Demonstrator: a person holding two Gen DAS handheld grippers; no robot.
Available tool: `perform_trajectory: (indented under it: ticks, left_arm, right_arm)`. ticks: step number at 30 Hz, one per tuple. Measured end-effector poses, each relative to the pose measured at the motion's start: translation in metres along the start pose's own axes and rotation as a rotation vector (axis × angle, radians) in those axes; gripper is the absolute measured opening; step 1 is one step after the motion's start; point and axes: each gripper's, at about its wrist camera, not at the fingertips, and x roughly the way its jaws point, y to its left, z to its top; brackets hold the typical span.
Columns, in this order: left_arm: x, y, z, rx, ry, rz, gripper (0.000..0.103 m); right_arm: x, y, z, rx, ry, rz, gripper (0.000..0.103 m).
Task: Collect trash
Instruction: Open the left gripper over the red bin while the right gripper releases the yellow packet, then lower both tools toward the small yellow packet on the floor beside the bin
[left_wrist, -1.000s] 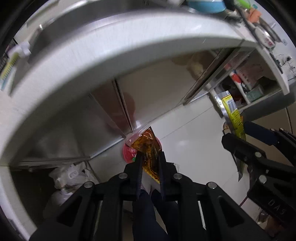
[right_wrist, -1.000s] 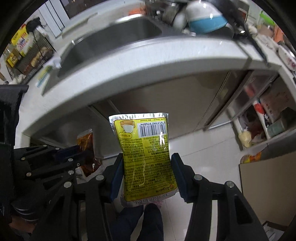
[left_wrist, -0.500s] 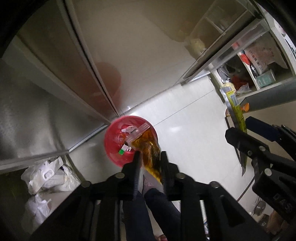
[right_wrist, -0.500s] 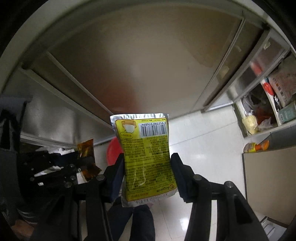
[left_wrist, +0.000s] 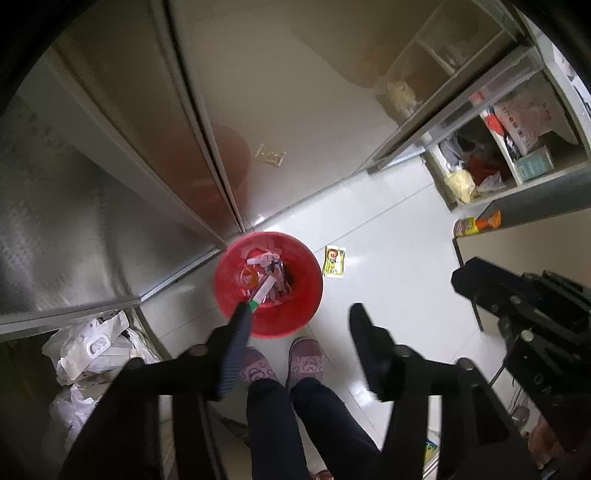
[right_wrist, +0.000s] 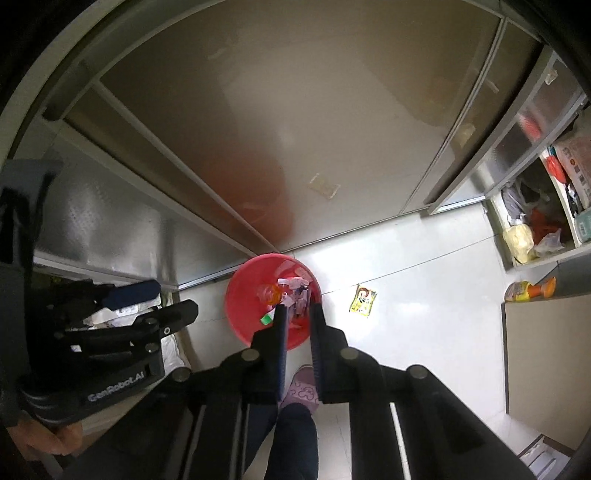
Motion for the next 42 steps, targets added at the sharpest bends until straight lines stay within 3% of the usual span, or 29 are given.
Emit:
perform_trajectory:
  ticks: [1,6,15,20,25,26,28,33,42]
  left_arm:
    - [-0.001,0.001,-0.001,0.0,-0.004,0.007,0.071]
    - [-0.004,0.013,-0.008,-0.027,-0.012,0.028,0.083]
    - [0.0,0.055,-0.02,-0.111,-0.03,0.082,0.09]
    - [0.014,0.081,-0.029,-0.146,-0.03,0.104,0.09]
    - [0.028,0.099,-0.037,-0.168,-0.005,0.098,0.092]
    - [0.03,0.103,-0.038,-0.173,-0.006,0.095,0.092]
    - [0.036,0.107,-0.039,-0.176,-0.004,0.105,0.094]
    - [0.047,0.1,-0.041,-0.185,0.004,0.115,0.094]
    - [0.082,0.026,-0.035,-0.212,-0.002,0.154,0.094]
  right_arm:
    - [0.0,0.002,0.0,-0.001,0.003,0.007,0.011]
    - [0.002,0.015,0.001,-0.027,0.012,0.012,0.011]
    - [0.032,0.048,0.007,-0.108,0.057,0.07,0.011]
    - [0.063,0.066,0.007,-0.155,0.095,0.059,0.011]
    - [0.083,0.077,0.007,-0.181,0.115,0.049,0.041]
    - [0.085,0.078,0.008,-0.185,0.11,0.038,0.043]
    - [0.092,0.08,0.006,-0.199,0.091,-0.009,0.059]
    - [0.102,0.065,0.001,-0.197,0.091,-0.04,0.078]
    - [0.117,-0.009,-0.004,-0.199,0.094,-0.06,0.095]
